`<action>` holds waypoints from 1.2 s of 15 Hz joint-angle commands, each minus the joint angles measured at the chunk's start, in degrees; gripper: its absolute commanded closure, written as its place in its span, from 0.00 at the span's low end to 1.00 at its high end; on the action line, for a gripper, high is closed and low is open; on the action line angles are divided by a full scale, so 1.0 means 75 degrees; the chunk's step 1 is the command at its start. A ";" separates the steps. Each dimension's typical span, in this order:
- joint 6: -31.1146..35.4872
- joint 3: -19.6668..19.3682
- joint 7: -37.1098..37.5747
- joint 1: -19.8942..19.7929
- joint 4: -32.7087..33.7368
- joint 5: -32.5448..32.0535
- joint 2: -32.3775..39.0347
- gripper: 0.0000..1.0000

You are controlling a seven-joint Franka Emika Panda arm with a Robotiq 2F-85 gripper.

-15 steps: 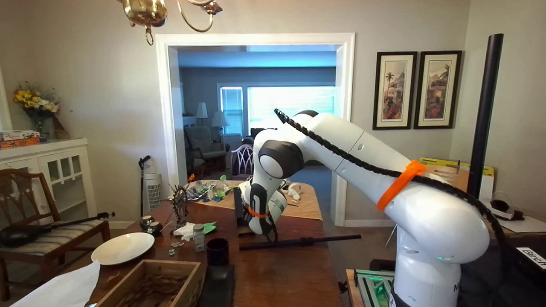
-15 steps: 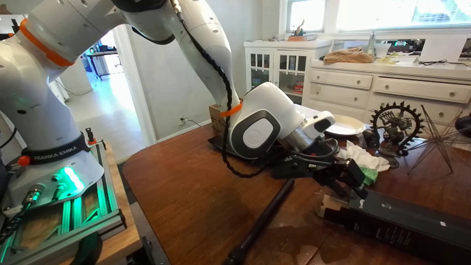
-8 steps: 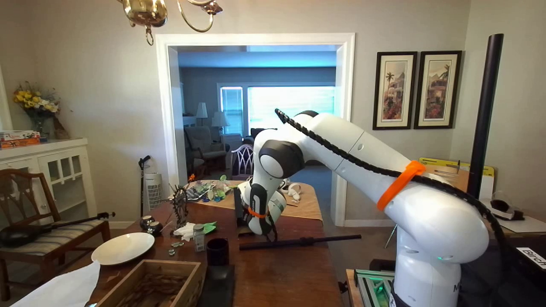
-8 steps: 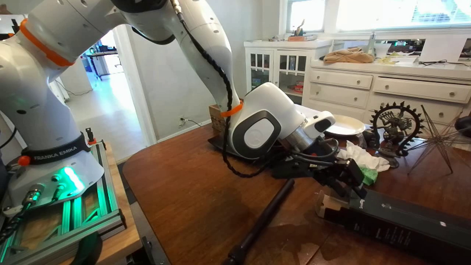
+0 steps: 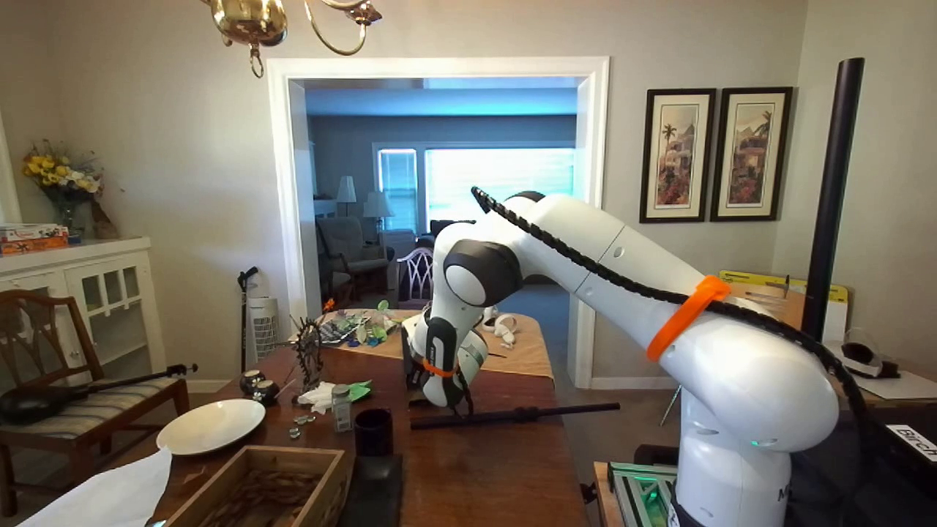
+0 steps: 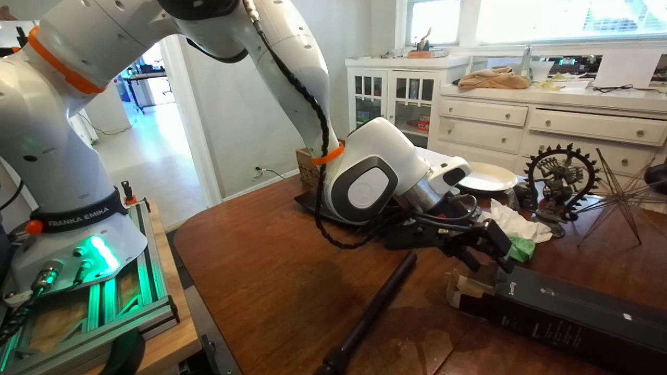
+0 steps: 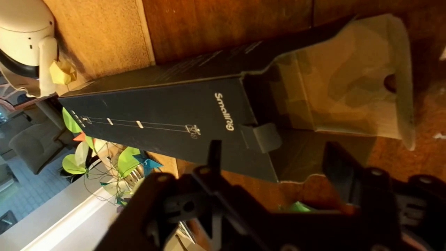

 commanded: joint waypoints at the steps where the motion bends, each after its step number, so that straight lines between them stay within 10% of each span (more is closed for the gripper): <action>1: -0.0142 0.0050 -0.0018 -0.0050 0.0120 -0.0150 0.0049 0.55; 6: -0.0126 0.0029 -0.0016 -0.0022 0.0161 -0.0154 0.0075 0.95; 9: -0.0122 0.0030 -0.0017 -0.0028 0.0178 -0.0161 0.0072 1.00; 18: -0.0134 0.0036 -0.0027 -0.0067 0.0145 -0.0190 -0.0002 0.37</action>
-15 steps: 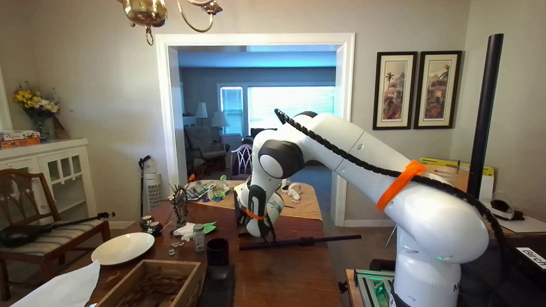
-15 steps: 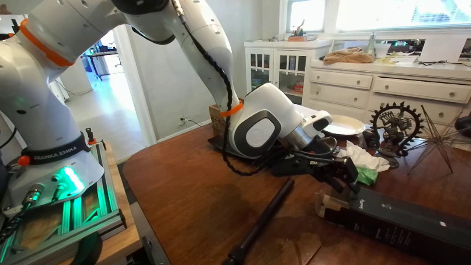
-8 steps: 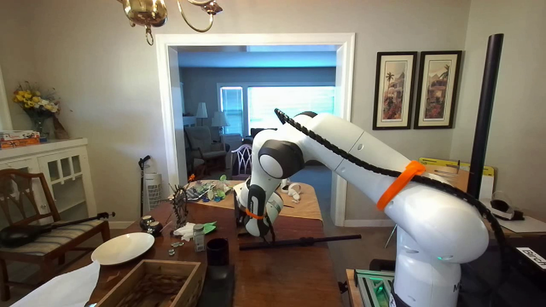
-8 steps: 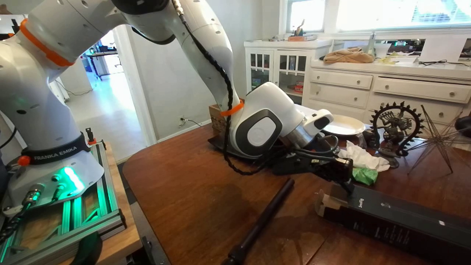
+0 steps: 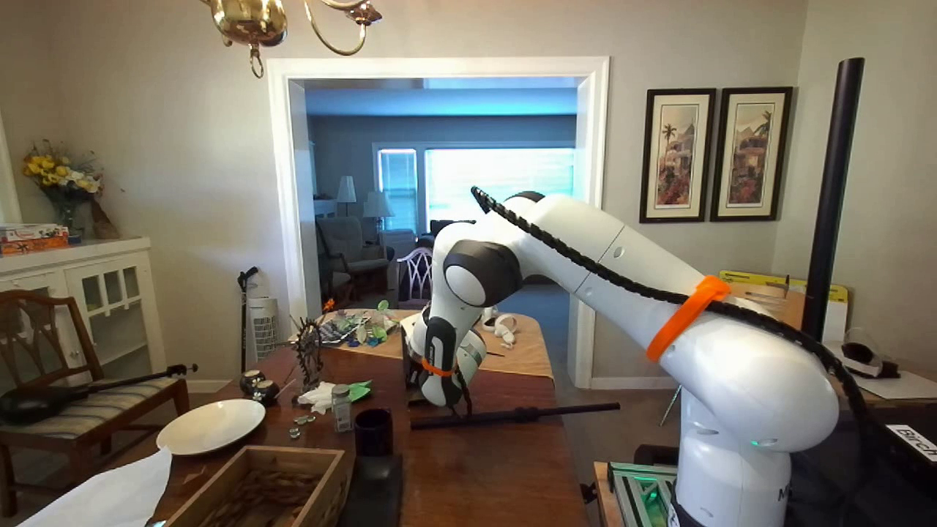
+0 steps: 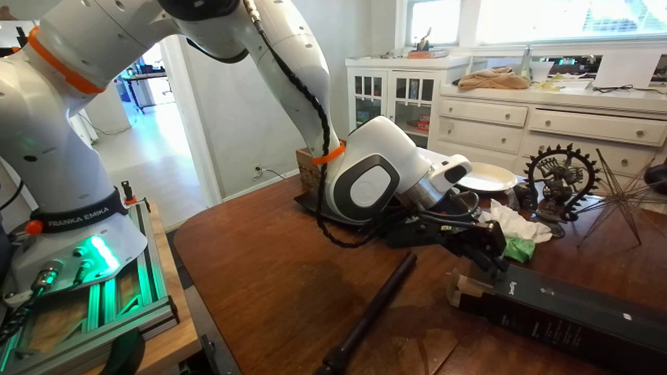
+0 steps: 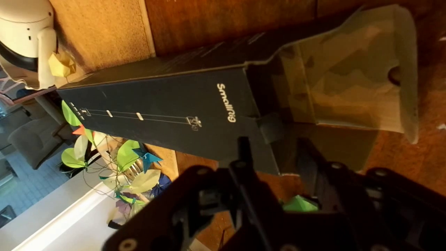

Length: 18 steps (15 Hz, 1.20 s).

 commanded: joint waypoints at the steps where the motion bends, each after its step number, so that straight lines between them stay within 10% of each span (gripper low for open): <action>1: -0.0106 0.0027 -0.0042 -0.0097 0.0084 -0.0154 0.0000 0.30; 5: 0.0051 0.0068 -0.0128 -0.0240 0.0137 -0.0318 -0.0002 0.01; 18: -0.0041 -0.0447 -0.0260 -0.0114 0.0338 -0.0211 0.0197 0.00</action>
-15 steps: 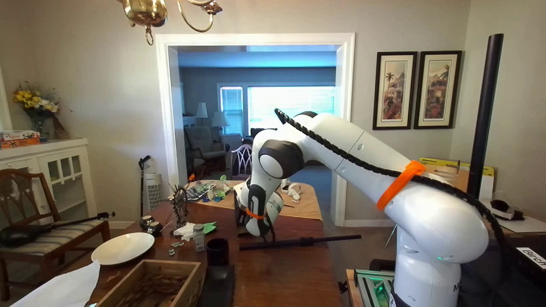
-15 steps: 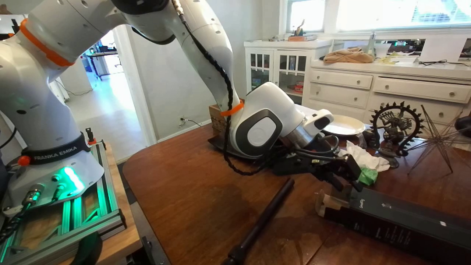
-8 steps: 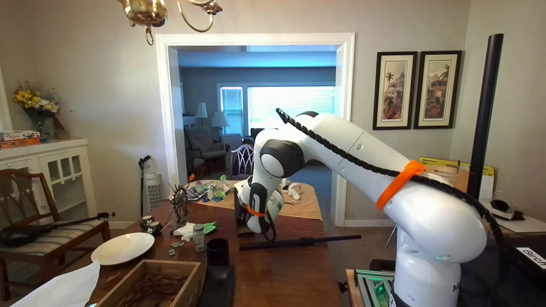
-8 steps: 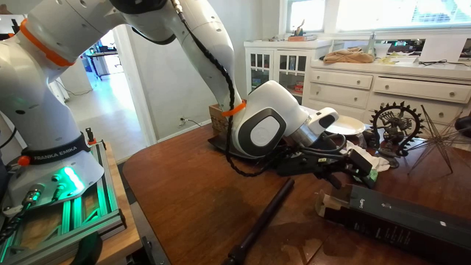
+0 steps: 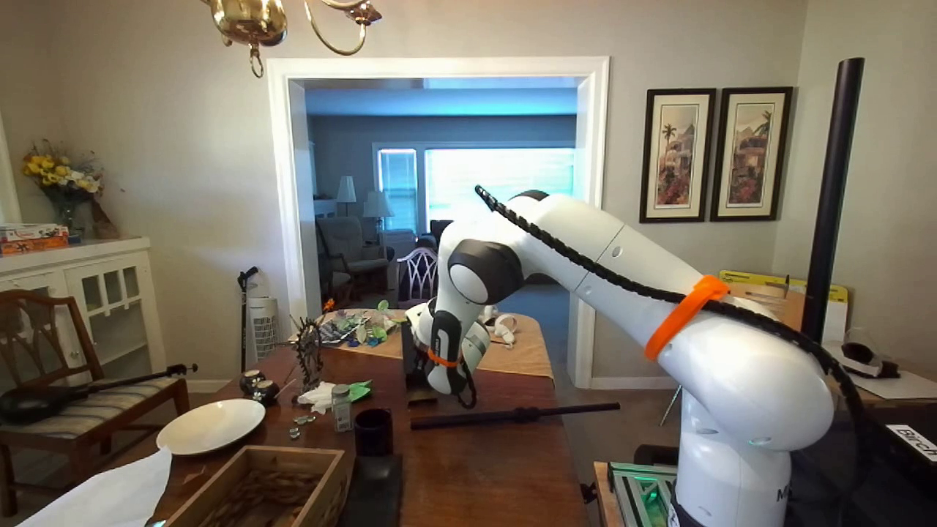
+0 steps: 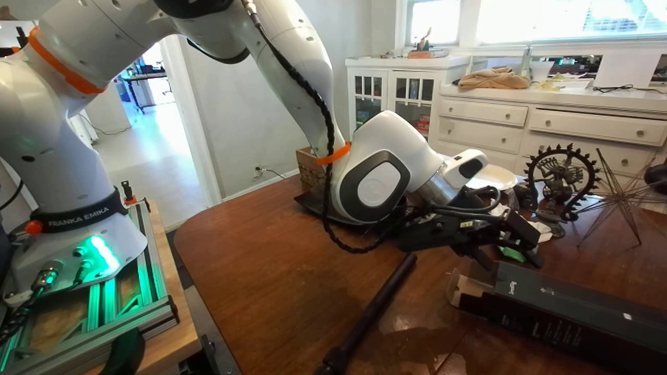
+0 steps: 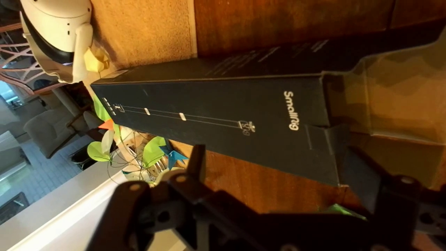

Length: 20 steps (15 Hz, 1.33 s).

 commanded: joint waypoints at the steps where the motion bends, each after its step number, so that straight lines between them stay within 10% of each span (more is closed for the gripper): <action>1: -0.0038 -0.0331 -0.0035 0.0220 -0.0015 0.0001 0.0226 0.00; 9: 0.0063 -0.0567 -0.0004 0.0447 -0.0016 0.0040 0.0652 0.00; 20: 0.0000 -0.0821 0.0078 0.0741 -0.0057 0.0135 0.0805 0.96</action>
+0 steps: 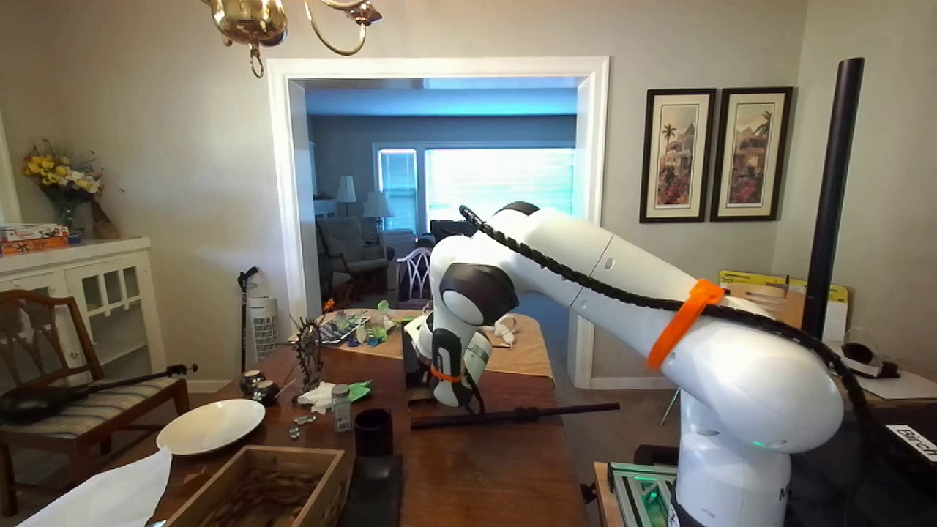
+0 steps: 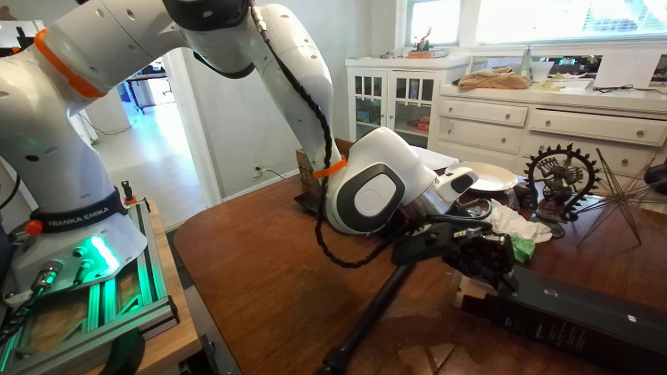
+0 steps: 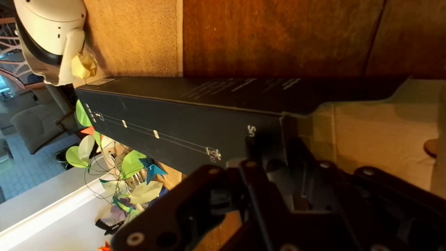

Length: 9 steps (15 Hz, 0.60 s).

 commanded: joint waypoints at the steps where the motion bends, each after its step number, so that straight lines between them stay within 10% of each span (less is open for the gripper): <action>1: 0.0007 -0.0257 0.0136 0.0240 -0.0059 0.0170 0.0167 1.00; 9: -0.0051 -0.0453 0.0348 0.0644 -0.0610 0.0426 -0.0165 1.00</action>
